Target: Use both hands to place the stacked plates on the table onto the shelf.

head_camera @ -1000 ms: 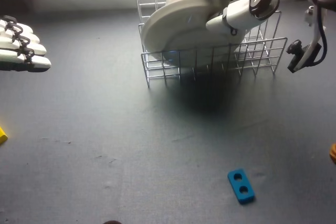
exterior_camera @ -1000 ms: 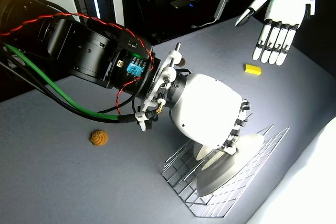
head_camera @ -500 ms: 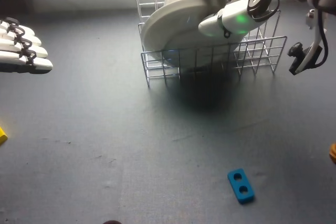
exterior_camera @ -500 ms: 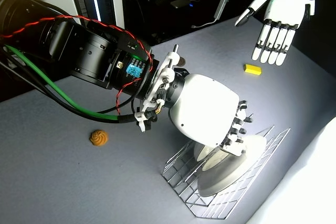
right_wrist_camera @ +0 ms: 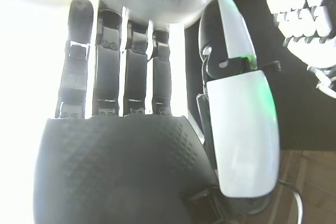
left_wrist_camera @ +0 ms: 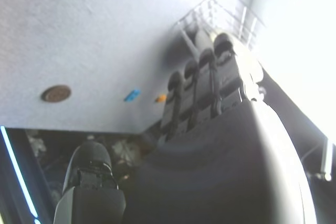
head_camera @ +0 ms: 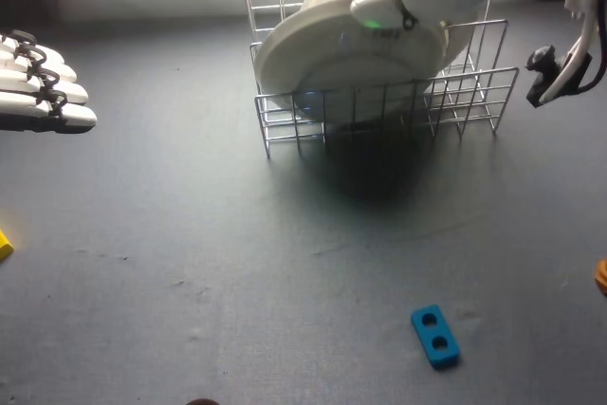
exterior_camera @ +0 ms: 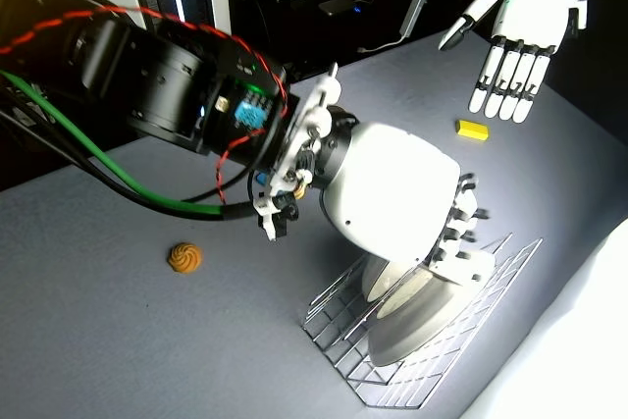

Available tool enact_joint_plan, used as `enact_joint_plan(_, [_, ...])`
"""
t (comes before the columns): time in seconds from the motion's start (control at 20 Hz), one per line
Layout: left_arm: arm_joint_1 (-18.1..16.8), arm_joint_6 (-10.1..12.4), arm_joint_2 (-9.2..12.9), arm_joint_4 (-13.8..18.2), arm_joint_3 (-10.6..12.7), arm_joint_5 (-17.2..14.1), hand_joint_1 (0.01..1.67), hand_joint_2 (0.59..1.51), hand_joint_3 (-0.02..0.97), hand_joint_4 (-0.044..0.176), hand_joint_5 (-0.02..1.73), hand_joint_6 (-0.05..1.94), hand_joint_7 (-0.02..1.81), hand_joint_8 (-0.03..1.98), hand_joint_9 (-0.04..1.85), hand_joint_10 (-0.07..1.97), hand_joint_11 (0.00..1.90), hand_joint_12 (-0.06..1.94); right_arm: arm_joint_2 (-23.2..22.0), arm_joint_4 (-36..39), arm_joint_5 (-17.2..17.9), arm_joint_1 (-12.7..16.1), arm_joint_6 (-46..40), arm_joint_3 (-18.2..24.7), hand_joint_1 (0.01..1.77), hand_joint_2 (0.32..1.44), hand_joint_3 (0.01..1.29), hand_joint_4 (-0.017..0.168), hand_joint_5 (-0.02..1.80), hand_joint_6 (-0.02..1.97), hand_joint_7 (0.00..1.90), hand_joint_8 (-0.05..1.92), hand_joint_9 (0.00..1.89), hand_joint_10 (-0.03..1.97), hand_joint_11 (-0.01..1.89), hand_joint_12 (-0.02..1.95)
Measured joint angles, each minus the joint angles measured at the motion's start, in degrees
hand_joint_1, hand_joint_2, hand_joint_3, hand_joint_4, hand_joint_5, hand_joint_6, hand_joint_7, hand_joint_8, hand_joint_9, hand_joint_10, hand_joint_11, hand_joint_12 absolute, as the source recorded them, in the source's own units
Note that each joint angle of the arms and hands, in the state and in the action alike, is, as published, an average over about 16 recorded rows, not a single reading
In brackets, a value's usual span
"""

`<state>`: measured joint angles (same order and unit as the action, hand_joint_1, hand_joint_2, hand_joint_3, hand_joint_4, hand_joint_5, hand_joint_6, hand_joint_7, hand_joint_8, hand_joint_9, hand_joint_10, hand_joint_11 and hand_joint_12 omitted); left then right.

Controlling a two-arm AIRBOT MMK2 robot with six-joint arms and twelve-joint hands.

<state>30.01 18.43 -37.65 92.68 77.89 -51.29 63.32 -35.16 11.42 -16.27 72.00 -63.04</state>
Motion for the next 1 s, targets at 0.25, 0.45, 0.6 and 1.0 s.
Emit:
enact_joint_plan(0.25, [-0.22,0.05,0.0,0.69,-0.39,-0.58,0.01,1.128,0.018,0.007,0.07,0.01,0.05,0.02,0.03,0.01,0.02,0.08,-4.65,2.5,1.51,1.88,3.88,6.39,0.94,1.13,0.02,0.002,0.54,0.04,0.67,0.03,0.66,0.06,0.16,1.22])
enact_joint_plan(0.45, [-0.75,0.04,0.07,1.49,-0.78,-1.48,0.01,1.128,0.018,0.007,0.07,0.01,0.05,0.02,0.02,0.01,0.02,0.09,-9.52,4.46,3.95,2.39,8.79,12.55,0.93,1.13,0.02,0.002,0.5,0.04,0.64,0.03,0.64,0.05,0.13,1.22])
enact_joint_plan(0.6, [-1.63,-0.1,0.24,2.49,-1.1,-2.39,0.01,1.128,0.019,0.007,0.07,0.01,0.05,0.02,0.02,0.01,0.02,0.09,-13.5,5.77,5.96,2.3,12.75,17.02,0.94,1.13,0.02,0.003,0.5,0.04,0.64,0.03,0.64,0.05,0.13,1.21])
enact_joint_plan(1.0, [-5.59,-0.42,1.16,6.6,-2.78,-4.84,0.05,1.136,0.017,0.006,0.24,0.07,0.25,0.14,0.19,0.17,0.08,0.49,-21.66,6.08,9.57,1.44,20.48,24.94,0.84,1.1,0.02,0.004,0.57,0.13,0.68,0.11,0.68,0.13,0.18,1.26])
